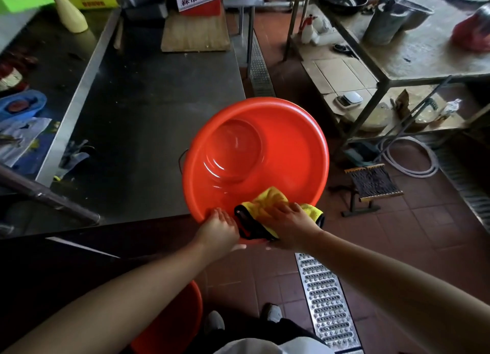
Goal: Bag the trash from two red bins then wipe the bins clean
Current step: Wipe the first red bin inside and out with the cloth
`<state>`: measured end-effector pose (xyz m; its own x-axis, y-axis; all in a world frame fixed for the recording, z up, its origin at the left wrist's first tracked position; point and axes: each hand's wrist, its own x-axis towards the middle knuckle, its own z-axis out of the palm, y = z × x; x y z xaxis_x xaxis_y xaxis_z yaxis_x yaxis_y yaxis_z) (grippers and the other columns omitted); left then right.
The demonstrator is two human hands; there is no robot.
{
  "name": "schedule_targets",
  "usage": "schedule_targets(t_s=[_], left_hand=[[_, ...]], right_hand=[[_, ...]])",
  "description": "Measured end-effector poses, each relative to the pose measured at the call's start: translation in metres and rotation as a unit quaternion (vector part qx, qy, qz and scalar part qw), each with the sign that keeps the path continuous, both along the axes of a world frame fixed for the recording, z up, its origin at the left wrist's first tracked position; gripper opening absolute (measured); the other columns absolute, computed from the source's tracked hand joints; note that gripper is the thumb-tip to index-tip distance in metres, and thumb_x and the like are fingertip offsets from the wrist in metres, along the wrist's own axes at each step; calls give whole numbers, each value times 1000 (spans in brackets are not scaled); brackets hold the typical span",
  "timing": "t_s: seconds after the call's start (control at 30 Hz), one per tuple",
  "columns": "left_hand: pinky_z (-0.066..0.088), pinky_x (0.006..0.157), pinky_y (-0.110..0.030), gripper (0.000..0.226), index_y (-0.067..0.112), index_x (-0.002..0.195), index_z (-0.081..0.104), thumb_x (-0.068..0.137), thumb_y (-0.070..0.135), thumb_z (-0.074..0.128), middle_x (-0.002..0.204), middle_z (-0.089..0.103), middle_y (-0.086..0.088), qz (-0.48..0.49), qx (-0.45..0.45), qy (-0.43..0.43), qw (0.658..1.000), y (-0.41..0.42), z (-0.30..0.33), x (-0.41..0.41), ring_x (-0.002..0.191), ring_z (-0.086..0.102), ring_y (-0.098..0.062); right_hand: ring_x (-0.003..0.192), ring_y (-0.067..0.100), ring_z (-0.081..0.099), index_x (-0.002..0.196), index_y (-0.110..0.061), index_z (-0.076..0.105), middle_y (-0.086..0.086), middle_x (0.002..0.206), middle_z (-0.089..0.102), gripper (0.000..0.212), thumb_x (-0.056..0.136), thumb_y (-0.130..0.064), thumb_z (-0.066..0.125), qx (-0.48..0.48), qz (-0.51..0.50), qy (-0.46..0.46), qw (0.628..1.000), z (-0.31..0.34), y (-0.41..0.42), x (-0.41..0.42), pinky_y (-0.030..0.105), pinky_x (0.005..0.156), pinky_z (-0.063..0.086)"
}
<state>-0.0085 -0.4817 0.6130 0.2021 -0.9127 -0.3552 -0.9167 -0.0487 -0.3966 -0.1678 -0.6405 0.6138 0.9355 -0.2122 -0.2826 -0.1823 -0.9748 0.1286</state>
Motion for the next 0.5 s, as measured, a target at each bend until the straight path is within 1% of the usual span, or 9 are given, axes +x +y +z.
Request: schedule_targets(t_s=[0.07, 0.1, 0.2, 0.27, 0.33, 0.37, 0.4, 0.47, 0.5], left_hand=[[55, 83, -43, 90, -1, 101, 74, 77, 82, 47, 99, 72, -25, -38, -12, -26, 999, 2, 1, 1, 93, 70, -39], [57, 79, -41, 89, 1, 95, 76, 74, 83, 50, 91, 73, -22, -54, -25, -34, 998, 1, 2, 1, 86, 72, -36], [57, 69, -41, 85, -3, 87, 76, 67, 79, 64, 79, 72, -23, -80, -48, -32, 995, -2, 6, -5, 71, 71, -37], [57, 69, -43, 72, 0, 80, 76, 68, 70, 68, 74, 71, -22, -81, -29, -22, 996, -2, 8, -12, 68, 69, -37], [56, 71, -43, 55, 6, 71, 76, 70, 61, 68, 69, 70, -17, -67, -7, -15, 998, -1, 13, -21, 66, 68, -33], [56, 74, -46, 46, 8, 72, 76, 72, 53, 65, 70, 71, -16, -67, 13, -14, 998, -1, 17, -25, 67, 68, -32], [55, 78, -49, 42, 9, 78, 76, 77, 46, 55, 76, 72, -16, -75, 42, -8, 996, -3, 21, -28, 72, 69, -31], [51, 85, -55, 42, 7, 93, 73, 85, 31, 39, 88, 72, -19, -98, 79, 2, 992, -9, 25, -33, 83, 67, -35], [51, 84, -55, 40, 6, 97, 72, 88, 28, 40, 90, 71, -21, -100, 76, -8, 992, -10, 28, -33, 84, 67, -37]], right_hand=[[146, 29, 26, 155, -40, 22, 0, 161, 28, 75, 90, -75, 31, 74, -69, 33, 994, -7, 7, 8, 52, 111, 28], [147, 29, 22, 155, -42, 18, -1, 162, 24, 71, 92, -73, 25, 93, -97, 31, 990, -12, 11, 14, 54, 112, 24], [149, 28, 19, 154, -46, 17, -4, 163, 22, 64, 96, -70, 25, 123, -135, 36, 983, -24, 14, 30, 56, 113, 19], [149, 26, 19, 154, -47, 17, -6, 164, 20, 62, 96, -68, 28, 121, -141, 37, 982, -29, -1, 33, 53, 114, 22], [151, 25, 16, 155, -45, 19, -5, 166, 18, 62, 97, -64, 34, 100, -155, 41, 982, -30, -20, 36, 49, 116, 21], [152, 26, 15, 155, -42, 21, -3, 166, 18, 63, 98, -61, 37, 87, -174, 48, 980, -31, -26, 38, 49, 117, 19], [152, 28, 14, 156, -39, 22, 1, 166, 19, 63, 98, -60, 39, 83, -196, 48, 976, -33, -27, 43, 50, 118, 17], [150, 32, 18, 157, -36, 19, 7, 164, 23, 68, 97, -63, 38, 113, -223, 38, 967, -39, -14, 58, 53, 118, 14], [150, 33, 21, 157, -37, 18, 8, 163, 25, 70, 96, -66, 35, 138, -218, 39, 965, -43, -4, 63, 54, 117, 15]])
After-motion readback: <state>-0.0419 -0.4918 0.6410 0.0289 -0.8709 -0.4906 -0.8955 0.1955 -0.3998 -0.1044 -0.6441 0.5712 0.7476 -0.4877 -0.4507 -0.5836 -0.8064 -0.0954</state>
